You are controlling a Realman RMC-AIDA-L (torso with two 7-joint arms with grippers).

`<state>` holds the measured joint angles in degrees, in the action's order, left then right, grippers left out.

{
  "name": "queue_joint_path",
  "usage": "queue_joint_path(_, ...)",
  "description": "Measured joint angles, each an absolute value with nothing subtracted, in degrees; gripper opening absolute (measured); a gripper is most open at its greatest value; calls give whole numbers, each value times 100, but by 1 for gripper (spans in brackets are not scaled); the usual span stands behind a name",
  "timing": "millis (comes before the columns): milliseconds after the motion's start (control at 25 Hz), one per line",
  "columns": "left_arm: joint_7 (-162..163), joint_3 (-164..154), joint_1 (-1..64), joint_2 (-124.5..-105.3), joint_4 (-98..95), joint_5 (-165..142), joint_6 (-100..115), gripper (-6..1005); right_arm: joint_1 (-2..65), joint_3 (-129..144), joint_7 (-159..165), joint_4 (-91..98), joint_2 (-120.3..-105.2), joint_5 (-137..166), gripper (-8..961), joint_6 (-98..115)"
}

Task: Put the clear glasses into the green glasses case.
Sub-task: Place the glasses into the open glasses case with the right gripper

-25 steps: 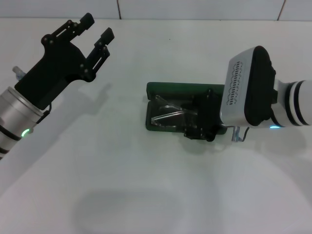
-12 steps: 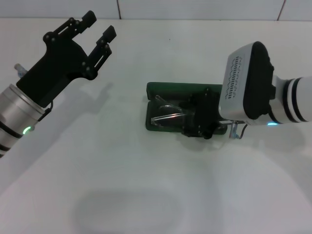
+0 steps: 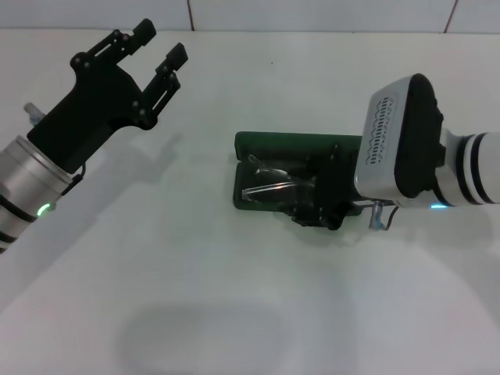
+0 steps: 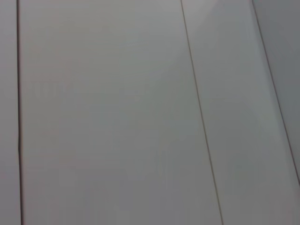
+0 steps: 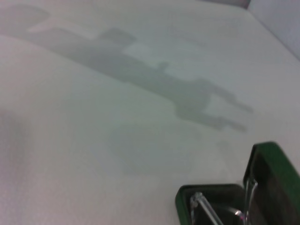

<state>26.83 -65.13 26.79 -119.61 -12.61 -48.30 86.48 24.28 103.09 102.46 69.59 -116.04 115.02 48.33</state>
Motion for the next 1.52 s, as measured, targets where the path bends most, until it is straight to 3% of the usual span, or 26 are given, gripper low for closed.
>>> queue_joint_path(640,2721,-6513,2697,-11979,-1244,-4852,8658,476,2663,10243,10257,6421,-11592,11277,522,4819)
queue_joint_path(1080,2727,-6512,2677,-11989,-1230,-4852,8709,476,2195,10160,10210,7111,-11566,11327,522,4952)
queue_joint_path(1520,2734,-6520,2698,-11997,-1234,-4852,8711,476,2720,10109,10241,6287,-11599,11285,522,5090)
